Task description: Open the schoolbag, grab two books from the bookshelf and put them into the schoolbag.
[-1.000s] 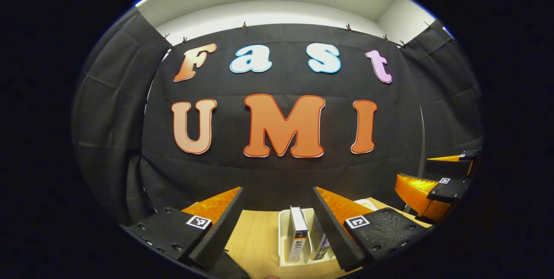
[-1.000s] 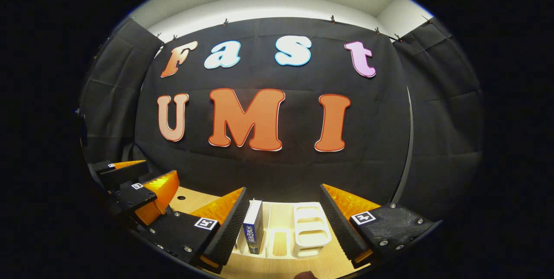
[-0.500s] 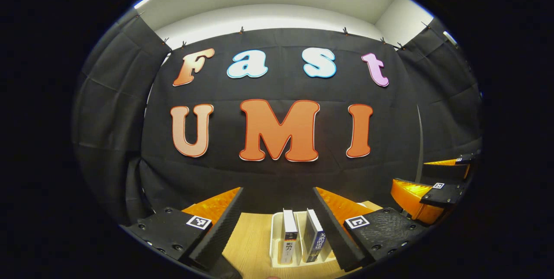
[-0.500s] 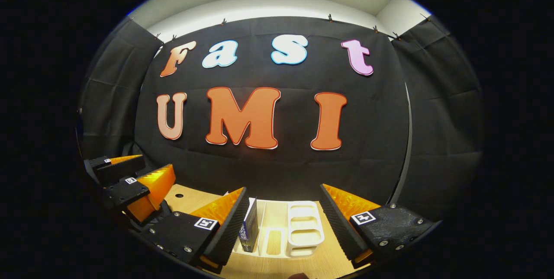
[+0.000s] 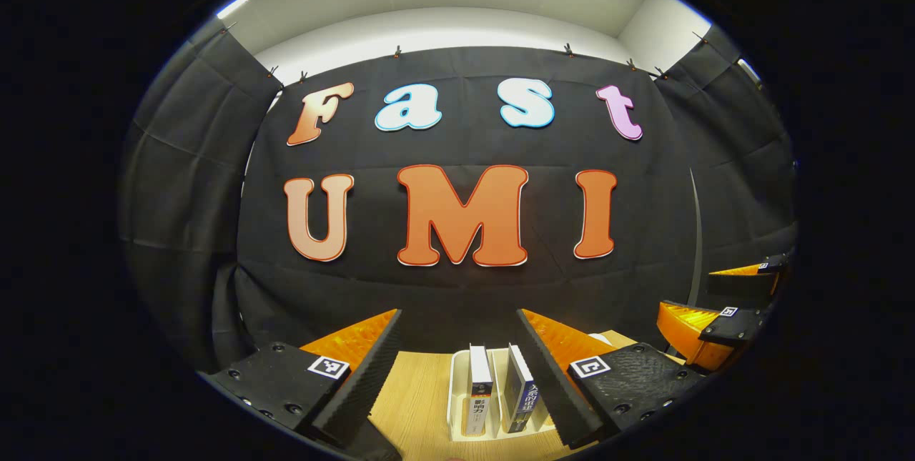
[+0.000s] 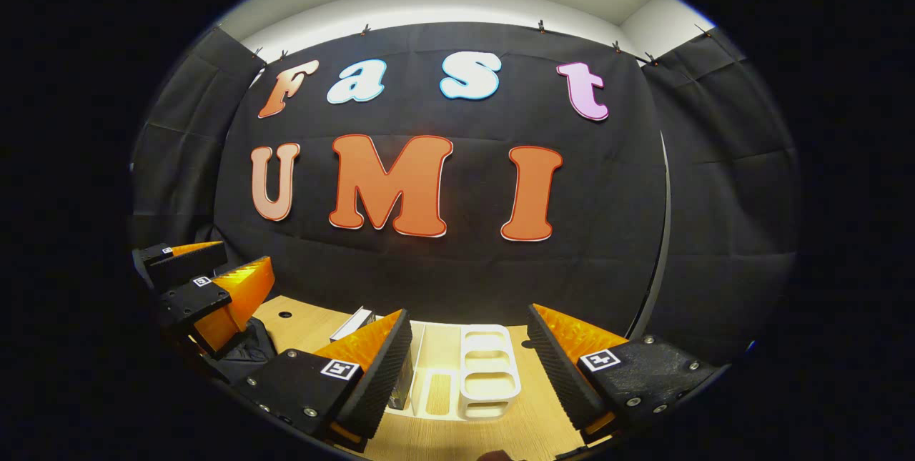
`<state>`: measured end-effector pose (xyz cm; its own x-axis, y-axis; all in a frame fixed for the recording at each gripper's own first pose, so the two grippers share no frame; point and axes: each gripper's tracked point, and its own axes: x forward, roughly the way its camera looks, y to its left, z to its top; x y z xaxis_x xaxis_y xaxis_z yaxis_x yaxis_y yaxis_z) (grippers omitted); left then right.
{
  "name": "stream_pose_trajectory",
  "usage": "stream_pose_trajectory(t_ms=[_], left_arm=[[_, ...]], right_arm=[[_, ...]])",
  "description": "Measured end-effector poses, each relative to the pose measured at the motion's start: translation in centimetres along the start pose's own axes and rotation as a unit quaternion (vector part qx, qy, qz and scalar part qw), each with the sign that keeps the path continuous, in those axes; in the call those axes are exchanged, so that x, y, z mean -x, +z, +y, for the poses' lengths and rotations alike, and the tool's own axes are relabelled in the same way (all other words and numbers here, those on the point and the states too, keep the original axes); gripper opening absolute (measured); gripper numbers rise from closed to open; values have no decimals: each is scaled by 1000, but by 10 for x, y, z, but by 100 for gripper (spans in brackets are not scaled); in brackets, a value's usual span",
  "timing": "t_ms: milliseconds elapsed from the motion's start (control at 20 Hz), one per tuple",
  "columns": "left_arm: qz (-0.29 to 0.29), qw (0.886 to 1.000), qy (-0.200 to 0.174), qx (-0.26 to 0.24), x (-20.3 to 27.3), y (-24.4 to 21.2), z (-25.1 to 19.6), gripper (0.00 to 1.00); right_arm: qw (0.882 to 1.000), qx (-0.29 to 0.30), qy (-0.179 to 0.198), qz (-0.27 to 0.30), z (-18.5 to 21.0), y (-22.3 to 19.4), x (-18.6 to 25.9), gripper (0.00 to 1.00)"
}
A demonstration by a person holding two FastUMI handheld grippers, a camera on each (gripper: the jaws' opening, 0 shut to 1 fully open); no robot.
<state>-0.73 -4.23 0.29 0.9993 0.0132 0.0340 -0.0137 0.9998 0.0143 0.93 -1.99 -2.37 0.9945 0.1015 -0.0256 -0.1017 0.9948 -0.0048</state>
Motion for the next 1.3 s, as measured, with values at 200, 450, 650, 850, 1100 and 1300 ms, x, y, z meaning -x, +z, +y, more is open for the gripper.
stream_pose_trajectory(t_ms=[200, 450, 650, 850, 1100, 1300], left_arm=[[6, 1000, -2, -11, -3, -5, 0, 96], [7, 999, 1, -41, 0, -10, 10, 96], [35, 996, 7, -81, 5, -37, 23, 100], [69, 987, 17, -144, 18, -73, 45, 96], [120, 968, 25, -221, 39, -131, 75, 96], [169, 942, 23, -289, 61, -188, 97, 96]], right_arm=[[1000, -2, 2, 10, 1, -6, -4, 96], [1000, -1, 7, 13, 6, -8, -11, 96], [1000, 1, 9, 22, 7, -18, -14, 96], [999, 0, 10, 37, 6, -31, -21, 96], [999, 9, 15, 49, 7, -47, -29, 96], [998, 21, 22, 57, 9, -57, -33, 96]])
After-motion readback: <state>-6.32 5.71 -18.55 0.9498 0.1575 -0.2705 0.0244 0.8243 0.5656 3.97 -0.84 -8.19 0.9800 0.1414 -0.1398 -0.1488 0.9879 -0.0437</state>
